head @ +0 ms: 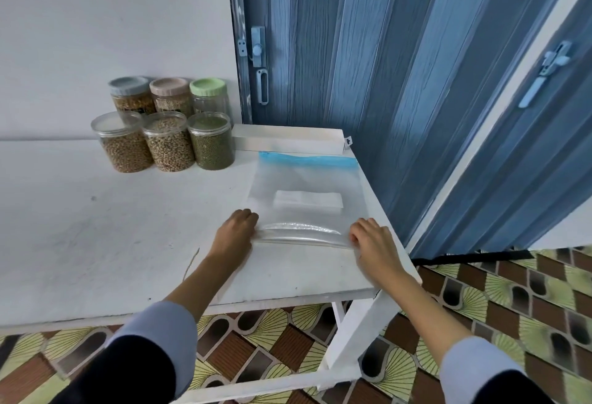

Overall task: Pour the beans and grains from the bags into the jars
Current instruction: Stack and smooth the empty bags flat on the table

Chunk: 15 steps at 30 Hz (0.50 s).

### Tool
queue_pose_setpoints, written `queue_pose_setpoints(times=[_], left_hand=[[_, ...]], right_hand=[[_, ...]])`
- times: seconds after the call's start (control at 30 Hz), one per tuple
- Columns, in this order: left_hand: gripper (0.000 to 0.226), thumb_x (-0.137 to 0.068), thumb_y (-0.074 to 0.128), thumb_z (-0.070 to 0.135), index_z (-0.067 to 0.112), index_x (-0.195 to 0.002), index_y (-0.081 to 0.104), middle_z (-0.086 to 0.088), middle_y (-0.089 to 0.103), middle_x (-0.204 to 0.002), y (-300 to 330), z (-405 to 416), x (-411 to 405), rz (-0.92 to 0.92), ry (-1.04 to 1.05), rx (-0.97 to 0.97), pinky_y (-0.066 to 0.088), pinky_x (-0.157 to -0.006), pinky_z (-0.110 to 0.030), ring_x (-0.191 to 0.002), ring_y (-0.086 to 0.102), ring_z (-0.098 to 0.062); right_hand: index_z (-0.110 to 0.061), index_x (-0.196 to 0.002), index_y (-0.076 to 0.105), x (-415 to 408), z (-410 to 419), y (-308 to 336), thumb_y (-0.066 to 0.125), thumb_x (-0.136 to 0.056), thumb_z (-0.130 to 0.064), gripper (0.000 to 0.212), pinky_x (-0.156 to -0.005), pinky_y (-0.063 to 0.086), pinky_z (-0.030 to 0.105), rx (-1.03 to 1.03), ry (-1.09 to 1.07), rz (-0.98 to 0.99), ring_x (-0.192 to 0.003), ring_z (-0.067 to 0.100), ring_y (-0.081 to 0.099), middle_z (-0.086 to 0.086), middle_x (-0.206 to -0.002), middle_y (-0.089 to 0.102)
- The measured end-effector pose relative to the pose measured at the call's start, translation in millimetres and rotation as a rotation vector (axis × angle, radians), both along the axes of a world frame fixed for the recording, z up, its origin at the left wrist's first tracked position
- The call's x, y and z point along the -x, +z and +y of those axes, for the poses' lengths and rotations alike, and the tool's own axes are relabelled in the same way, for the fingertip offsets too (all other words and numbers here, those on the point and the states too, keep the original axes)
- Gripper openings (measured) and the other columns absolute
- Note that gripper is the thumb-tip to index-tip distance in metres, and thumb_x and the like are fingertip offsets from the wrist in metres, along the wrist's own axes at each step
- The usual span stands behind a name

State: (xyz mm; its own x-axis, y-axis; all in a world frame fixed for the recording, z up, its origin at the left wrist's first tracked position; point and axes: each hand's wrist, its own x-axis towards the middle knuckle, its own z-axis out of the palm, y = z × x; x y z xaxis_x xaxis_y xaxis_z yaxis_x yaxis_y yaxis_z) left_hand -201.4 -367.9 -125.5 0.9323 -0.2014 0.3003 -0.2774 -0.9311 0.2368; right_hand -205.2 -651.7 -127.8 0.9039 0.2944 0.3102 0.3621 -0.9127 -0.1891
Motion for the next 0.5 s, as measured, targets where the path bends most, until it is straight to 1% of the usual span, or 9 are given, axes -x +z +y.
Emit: queue_pose_setpoints(times=[0.07,0.1,0.17,0.2,0.23,0.3,0.37,0.43,0.5], left_hand=[[0.045,-0.031,0.074,-0.02,0.004,-0.066,0.057,-0.01,0.053,-0.058,5.1,-7.6,6.4,-0.049,0.01,-0.163,0.035,-0.032,-0.022,-0.049,0.056,-0.029],[0.048,-0.036,0.078,-0.015,0.003,-0.078,0.061,-0.01,0.056,-0.065,6.0,-14.6,10.7,-0.048,0.01,-0.233,0.038,-0.033,-0.022,-0.053,0.058,-0.026],[0.047,-0.074,0.069,-0.002,0.005,-0.116,0.052,-0.014,0.057,-0.099,3.9,-29.3,17.3,-0.011,-0.037,-0.354,0.052,-0.054,-0.031,-0.079,0.062,-0.029],[0.045,-0.087,0.057,0.005,0.009,-0.128,0.039,-0.015,0.052,-0.111,-5.9,-32.2,16.4,-0.009,-0.069,-0.462,0.054,-0.066,-0.036,-0.088,0.059,-0.032],[0.045,-0.09,0.054,0.01,0.013,-0.129,0.031,-0.016,0.05,-0.113,-7.9,-35.4,17.1,-0.009,-0.103,-0.529,0.054,-0.069,-0.04,-0.087,0.059,-0.035],[0.052,-0.074,0.078,0.02,0.017,-0.114,0.045,-0.012,0.057,-0.089,-3.8,-38.7,14.6,-0.038,-0.123,-0.549,0.053,-0.051,-0.034,-0.061,0.059,-0.033],[0.049,-0.046,0.094,0.023,0.02,-0.085,0.065,-0.003,0.055,-0.065,-4.6,-36.0,9.1,-0.072,-0.14,-0.497,0.037,-0.035,-0.02,-0.044,0.054,-0.023],[0.039,-0.04,0.094,0.017,0.02,-0.069,0.067,-0.001,0.054,-0.064,2.9,-37.4,8.8,-0.048,-0.123,-0.449,0.029,-0.032,-0.018,-0.05,0.054,-0.019],[0.034,-0.039,0.089,0.005,0.017,-0.061,0.066,-0.002,0.053,-0.066,6.0,-41.0,12.2,-0.066,-0.149,-0.431,0.031,-0.032,-0.02,-0.054,0.054,-0.019]], right_hand=[[-0.007,-0.078,0.058,-1.6,-1.3,0.2,0.056,-0.071,0.017,0.025,-0.062,0.032,0.032,0.025,0.006,-0.003,-0.076,0.031,0.055,0.007,-0.081,0.056],[-0.006,-0.088,0.059,-0.1,-1.1,2.2,0.053,-0.08,0.011,0.02,-0.064,0.033,0.032,0.055,0.021,0.007,-0.083,0.029,0.054,0.007,-0.089,0.056],[-0.01,-0.107,0.055,0.1,-1.1,2.4,0.045,-0.093,-0.006,0.018,-0.067,0.034,0.032,0.147,0.06,0.036,-0.093,0.026,0.051,0.006,-0.103,0.052],[-0.012,-0.111,0.054,1.4,0.7,3.3,0.045,-0.096,-0.014,0.018,-0.066,0.035,0.031,0.181,0.087,0.016,-0.092,0.025,0.052,0.006,-0.105,0.052],[-0.014,-0.11,0.055,4.2,3.9,6.5,0.05,-0.096,-0.022,0.017,-0.062,0.036,0.03,0.213,0.109,0.017,-0.087,0.024,0.054,0.007,-0.103,0.052],[-0.016,-0.099,0.058,6.3,9.7,8.5,0.071,-0.083,-0.026,0.023,-0.047,0.033,0.026,0.276,0.14,-0.021,-0.065,0.022,0.055,0.007,-0.089,0.054],[-0.016,-0.09,0.06,6.0,12.0,8.4,0.083,-0.069,-0.023,0.032,-0.039,0.027,0.022,0.298,0.117,-0.057,-0.051,0.019,0.048,0.007,-0.078,0.051],[-0.016,-0.085,0.061,7.0,13.7,7.6,0.087,-0.064,-0.02,0.034,-0.04,0.023,0.022,0.316,0.094,-0.077,-0.048,0.018,0.045,0.007,-0.072,0.049],[-0.017,-0.08,0.061,9.4,15.5,7.5,0.089,-0.057,-0.016,0.037,-0.042,0.022,0.024,0.339,0.073,-0.07,-0.049,0.018,0.046,0.005,-0.069,0.047]])
